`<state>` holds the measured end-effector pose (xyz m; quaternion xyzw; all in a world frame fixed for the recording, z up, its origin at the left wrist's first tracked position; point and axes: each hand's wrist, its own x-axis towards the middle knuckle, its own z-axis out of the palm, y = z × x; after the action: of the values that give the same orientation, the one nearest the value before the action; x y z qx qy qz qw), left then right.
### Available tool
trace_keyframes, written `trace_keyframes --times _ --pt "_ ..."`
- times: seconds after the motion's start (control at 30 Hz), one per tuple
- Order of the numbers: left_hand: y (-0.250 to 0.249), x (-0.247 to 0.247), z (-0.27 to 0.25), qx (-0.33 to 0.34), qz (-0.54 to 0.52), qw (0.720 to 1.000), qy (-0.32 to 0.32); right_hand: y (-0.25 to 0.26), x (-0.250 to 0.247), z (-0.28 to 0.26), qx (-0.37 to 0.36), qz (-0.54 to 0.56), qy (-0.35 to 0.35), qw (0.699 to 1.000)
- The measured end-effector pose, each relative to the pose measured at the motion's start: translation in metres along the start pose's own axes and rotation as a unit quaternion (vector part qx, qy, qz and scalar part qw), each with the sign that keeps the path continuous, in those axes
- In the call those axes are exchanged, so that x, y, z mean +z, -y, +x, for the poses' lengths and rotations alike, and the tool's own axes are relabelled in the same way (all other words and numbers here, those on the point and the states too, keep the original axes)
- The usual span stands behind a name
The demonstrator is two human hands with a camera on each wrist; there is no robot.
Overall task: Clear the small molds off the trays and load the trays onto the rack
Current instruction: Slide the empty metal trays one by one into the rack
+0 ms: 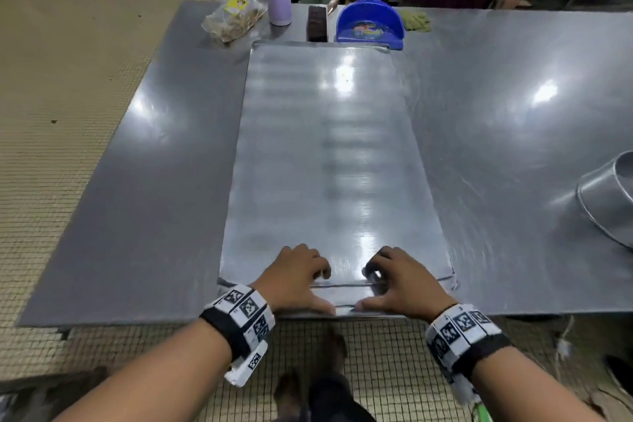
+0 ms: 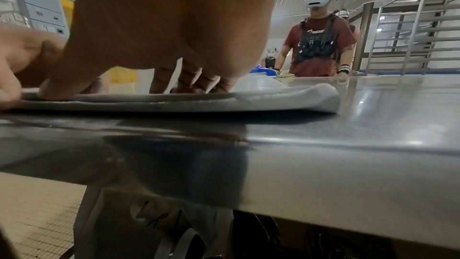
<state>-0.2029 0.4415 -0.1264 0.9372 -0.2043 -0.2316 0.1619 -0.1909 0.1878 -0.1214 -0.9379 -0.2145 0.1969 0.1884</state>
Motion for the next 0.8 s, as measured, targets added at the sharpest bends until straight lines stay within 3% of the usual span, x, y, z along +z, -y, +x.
trace_keyframes --times 0.4,0.8 --pt "-0.013 0.023 -0.035 -0.038 -0.086 0.990 -0.106 -0.002 0.019 -0.026 -0.007 -0.034 -0.063 0.997" --pt "-0.056 0.056 -0.049 -0.129 -0.127 0.964 -0.193 -0.018 0.016 -0.046 -0.050 -0.024 -0.040 0.998"
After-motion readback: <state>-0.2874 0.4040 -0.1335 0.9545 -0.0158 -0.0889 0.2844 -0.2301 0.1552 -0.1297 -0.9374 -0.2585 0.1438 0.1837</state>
